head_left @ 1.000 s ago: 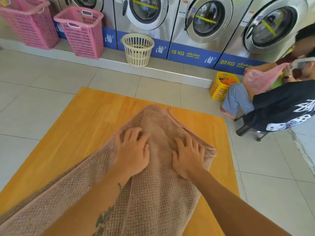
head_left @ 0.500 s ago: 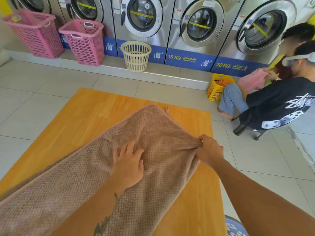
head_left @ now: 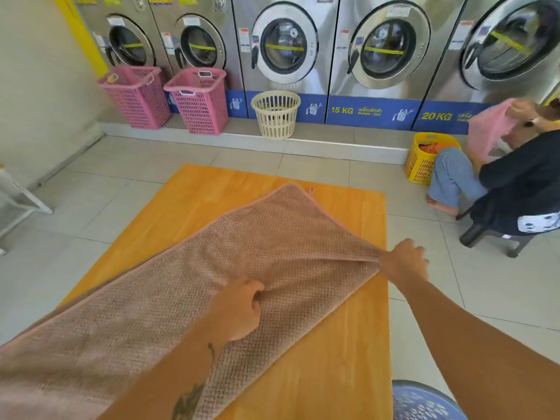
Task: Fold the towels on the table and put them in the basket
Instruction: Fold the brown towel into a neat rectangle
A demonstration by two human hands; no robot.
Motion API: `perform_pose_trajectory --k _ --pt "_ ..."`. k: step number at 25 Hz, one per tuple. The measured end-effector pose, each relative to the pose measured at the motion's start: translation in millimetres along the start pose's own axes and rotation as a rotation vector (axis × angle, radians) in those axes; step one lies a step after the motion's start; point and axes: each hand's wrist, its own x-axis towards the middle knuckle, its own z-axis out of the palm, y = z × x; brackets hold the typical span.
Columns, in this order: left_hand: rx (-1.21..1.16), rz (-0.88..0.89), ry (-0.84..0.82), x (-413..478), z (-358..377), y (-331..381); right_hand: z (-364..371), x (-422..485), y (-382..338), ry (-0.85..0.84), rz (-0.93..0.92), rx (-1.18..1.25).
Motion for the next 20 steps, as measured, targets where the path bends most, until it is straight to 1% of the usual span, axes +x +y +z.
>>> perform_pose_trajectory --k 2,4,5,7,10,12,13,15,17,19,20 --pt "-0.046 0.008 0.042 -12 2 -2 4 -26 -6 -0.073 -0.202 0.054" --pt "-0.125 0.011 0.085 -18 -1 -3 13 -60 -14 -0.196 -0.335 0.185" --pt "-0.166 0.01 0.101 -22 -4 -4 17 -79 -19 -0.242 -0.389 0.196" --pt "-0.247 -0.002 0.138 -31 -11 -13 31 -119 -30 -0.327 -0.47 0.141" --pt "-0.357 -0.053 0.173 -52 -20 -46 61 -175 -44 -0.483 -0.46 0.106" --pt "-0.34 -0.104 0.186 -75 -25 -84 87 -213 -50 -0.545 -0.411 0.046" --pt "-0.278 -0.12 0.204 -87 -26 -106 101 -233 -52 -0.555 -0.384 0.017" --pt "-0.082 -0.151 0.203 -106 -26 -152 128 -270 -57 -0.537 -0.341 -0.027" --pt "0.077 -0.188 0.113 -117 -26 -190 153 -290 -61 -0.488 -0.281 -0.088" --pt "0.146 -0.19 0.011 -121 -26 -213 173 -292 -58 -0.424 -0.24 -0.212" --pt "0.16 -0.193 -0.024 -123 -25 -221 180 -292 -55 -0.38 -0.252 -0.291"
